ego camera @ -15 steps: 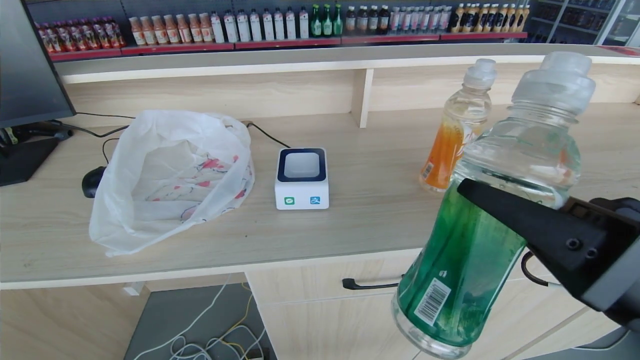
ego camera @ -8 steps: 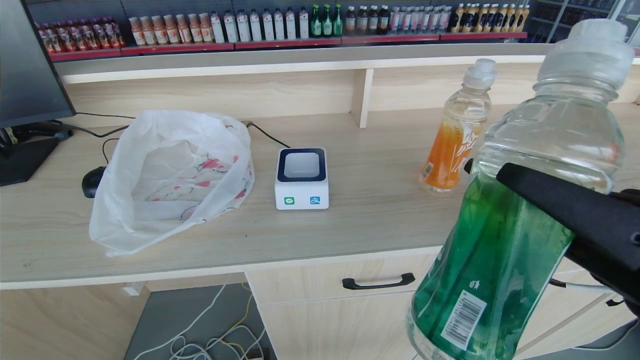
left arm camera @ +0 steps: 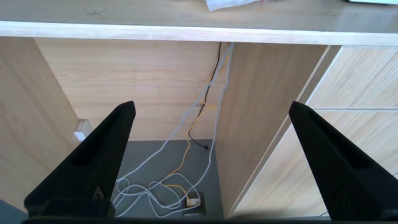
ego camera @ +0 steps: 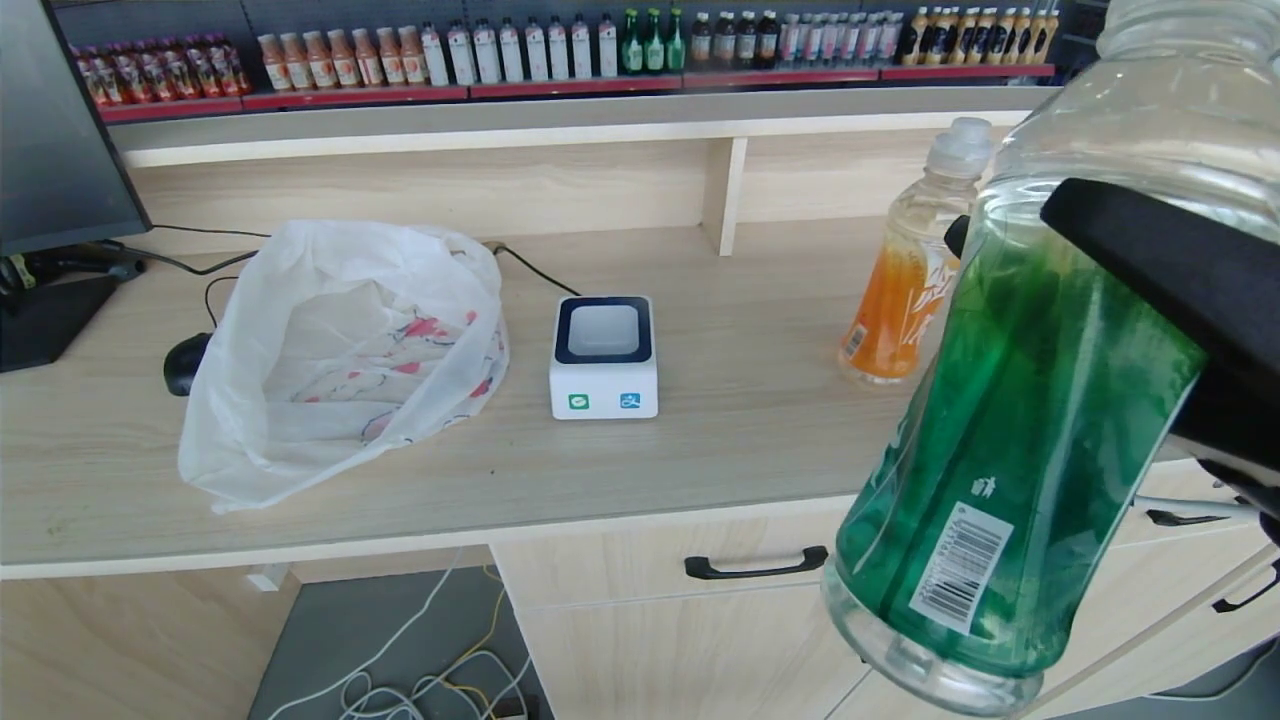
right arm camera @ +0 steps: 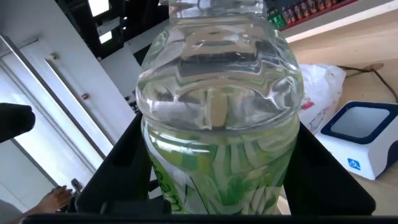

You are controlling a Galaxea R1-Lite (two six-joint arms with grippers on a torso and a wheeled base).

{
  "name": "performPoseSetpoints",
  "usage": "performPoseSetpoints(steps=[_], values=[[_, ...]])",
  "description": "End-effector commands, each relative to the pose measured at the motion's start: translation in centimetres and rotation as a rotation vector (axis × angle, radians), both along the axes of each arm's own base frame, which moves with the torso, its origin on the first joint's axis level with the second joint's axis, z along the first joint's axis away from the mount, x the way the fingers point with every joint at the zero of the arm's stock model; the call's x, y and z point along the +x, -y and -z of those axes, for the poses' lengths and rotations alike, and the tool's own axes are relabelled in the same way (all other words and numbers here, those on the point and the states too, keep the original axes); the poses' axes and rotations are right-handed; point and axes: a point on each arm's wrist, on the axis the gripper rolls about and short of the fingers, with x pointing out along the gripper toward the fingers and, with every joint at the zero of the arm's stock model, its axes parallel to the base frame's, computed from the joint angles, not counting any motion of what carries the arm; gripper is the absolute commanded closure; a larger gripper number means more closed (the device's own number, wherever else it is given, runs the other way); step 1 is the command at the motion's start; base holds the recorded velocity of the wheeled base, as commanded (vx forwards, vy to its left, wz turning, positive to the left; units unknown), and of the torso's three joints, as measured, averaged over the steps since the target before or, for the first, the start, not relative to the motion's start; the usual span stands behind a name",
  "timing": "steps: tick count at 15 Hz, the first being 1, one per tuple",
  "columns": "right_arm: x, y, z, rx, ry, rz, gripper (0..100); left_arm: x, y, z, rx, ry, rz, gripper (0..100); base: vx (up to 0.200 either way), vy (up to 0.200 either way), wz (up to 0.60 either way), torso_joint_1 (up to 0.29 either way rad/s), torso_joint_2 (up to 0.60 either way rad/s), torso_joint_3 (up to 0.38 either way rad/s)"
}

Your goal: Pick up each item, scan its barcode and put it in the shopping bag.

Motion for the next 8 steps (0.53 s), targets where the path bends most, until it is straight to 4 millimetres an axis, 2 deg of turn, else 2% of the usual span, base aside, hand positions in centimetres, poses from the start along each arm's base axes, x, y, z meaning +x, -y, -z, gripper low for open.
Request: performPoseSetpoints(steps=[1, 8], values=[[0.9, -0.7, 0.2, -0.013, -0.015, 0.006, 100, 0.0, 0.0, 0.0, 0.0, 0.0, 0.0, 0, 0.0, 0.0, 0.0, 0.0, 0.0, 0.0], [2.5, -2.1, 1.5, -0.068, -0.039, 0.022, 100, 0.0, 0.0, 0.0, 0.0, 0.0, 0.0, 0, 0.0, 0.0, 0.0, 0.0, 0.0, 0.0]])
